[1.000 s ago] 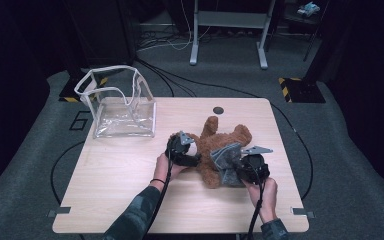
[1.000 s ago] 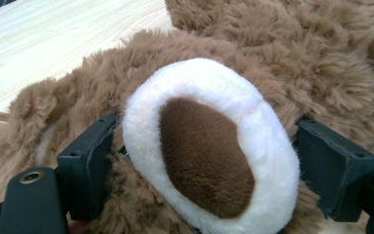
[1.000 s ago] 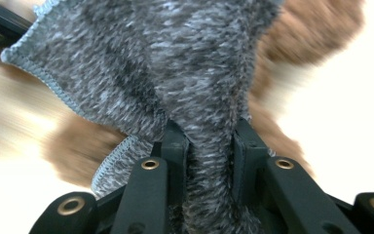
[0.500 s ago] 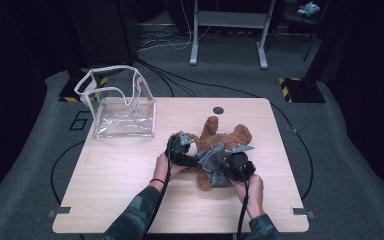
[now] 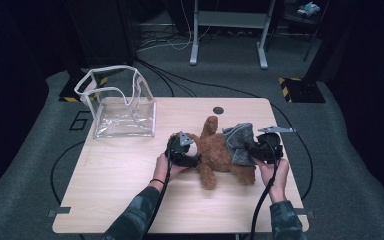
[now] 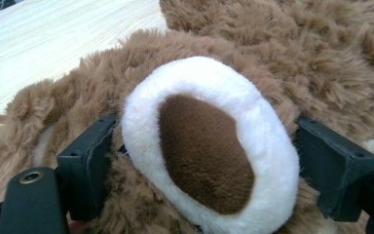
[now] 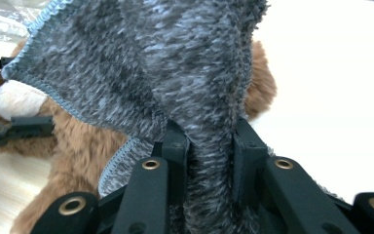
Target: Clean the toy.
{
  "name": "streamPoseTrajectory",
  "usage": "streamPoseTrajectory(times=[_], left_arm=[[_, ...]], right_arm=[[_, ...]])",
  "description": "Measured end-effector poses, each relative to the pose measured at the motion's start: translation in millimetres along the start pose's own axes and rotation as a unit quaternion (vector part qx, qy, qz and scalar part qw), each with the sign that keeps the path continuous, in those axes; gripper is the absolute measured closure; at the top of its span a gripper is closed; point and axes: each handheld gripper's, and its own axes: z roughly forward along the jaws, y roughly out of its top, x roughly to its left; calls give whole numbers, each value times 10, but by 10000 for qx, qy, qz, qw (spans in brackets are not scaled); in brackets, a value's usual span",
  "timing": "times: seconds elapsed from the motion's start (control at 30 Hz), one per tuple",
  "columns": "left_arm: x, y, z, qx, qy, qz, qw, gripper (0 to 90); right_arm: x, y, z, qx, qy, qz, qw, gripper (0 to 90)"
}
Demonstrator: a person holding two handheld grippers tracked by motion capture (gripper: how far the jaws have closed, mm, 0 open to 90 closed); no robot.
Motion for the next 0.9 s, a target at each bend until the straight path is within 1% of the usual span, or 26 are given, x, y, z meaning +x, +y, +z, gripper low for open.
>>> streamPoseTrajectory(times=[0.03,0.07,0.1,0.17,0.23,0.27,0.33,0.37,0.4,0.43,0.5,0.53,0.57,0.6,0.67,0.7,0.77,0.8,0.83,0.87,0.9], left_arm=[[0,0,-2,13,0,9,10000,176],[0,0,-2,17,-5,15,10000,176],[0,0,-2,22,-8,20,10000,176],[4,2,-6,60,-31,54,10000,176],[2,2,-3,62,-28,104,9999,176],[3,2,-3,72,-28,118,9999,176],[-2,1,3,41,-22,63,10000,177],[0,3,3,50,-19,80,10000,177],[-1,5,2,58,-9,83,9999,177],[3,5,3,58,-37,106,9999,177],[2,5,2,62,-25,110,9999,177],[-2,6,1,66,-12,75,9999,177],[0,5,2,56,-17,73,10000,177],[4,3,2,48,-30,67,10000,177],[3,3,2,48,-29,71,10000,177],[3,3,2,48,-29,70,10000,177],[1,3,1,54,-18,76,10000,177],[2,3,2,51,-21,75,10000,177],[3,3,3,49,-26,72,10000,176],[1,6,4,62,-16,79,9999,177],[0,6,5,61,-10,81,9999,176]], right_arm=[[0,15,54,77,25,-46,10000,724],[19,28,137,167,-28,-50,9998,724],[16,30,225,258,-79,-145,9995,726],[2,11,382,500,-184,-89,9985,728],[-60,-36,512,596,-142,50,9981,732],[-83,-55,555,629,-170,107,9978,733],[-104,-85,625,720,-294,152,9969,735],[-119,-97,658,771,-385,100,9962,735],[-133,-105,688,865,-503,49,9950,736],[-152,-115,720,943,-640,56,9935,736],[-217,-131,769,1122,-922,-4,9894,737],[-255,-140,778,1208,-1132,15,9862,737],[-290,-145,763,1247,-1244,54,9844,737],[-311,-147,739,1232,-1270,117,9841,736],[-363,-137,613,1052,-1321,223,9854,736],[-380,-125,538,914,-1289,268,9871,736],[-386,-96,402,630,-1104,374,9912,736],[-378,-80,333,419,-903,396,9942,736],[-354,-59,261,235,-665,419,9966,736],[-330,-46,230,163,-510,415,9977,736],[-285,-22,208,13,-207,297,9993,737]])
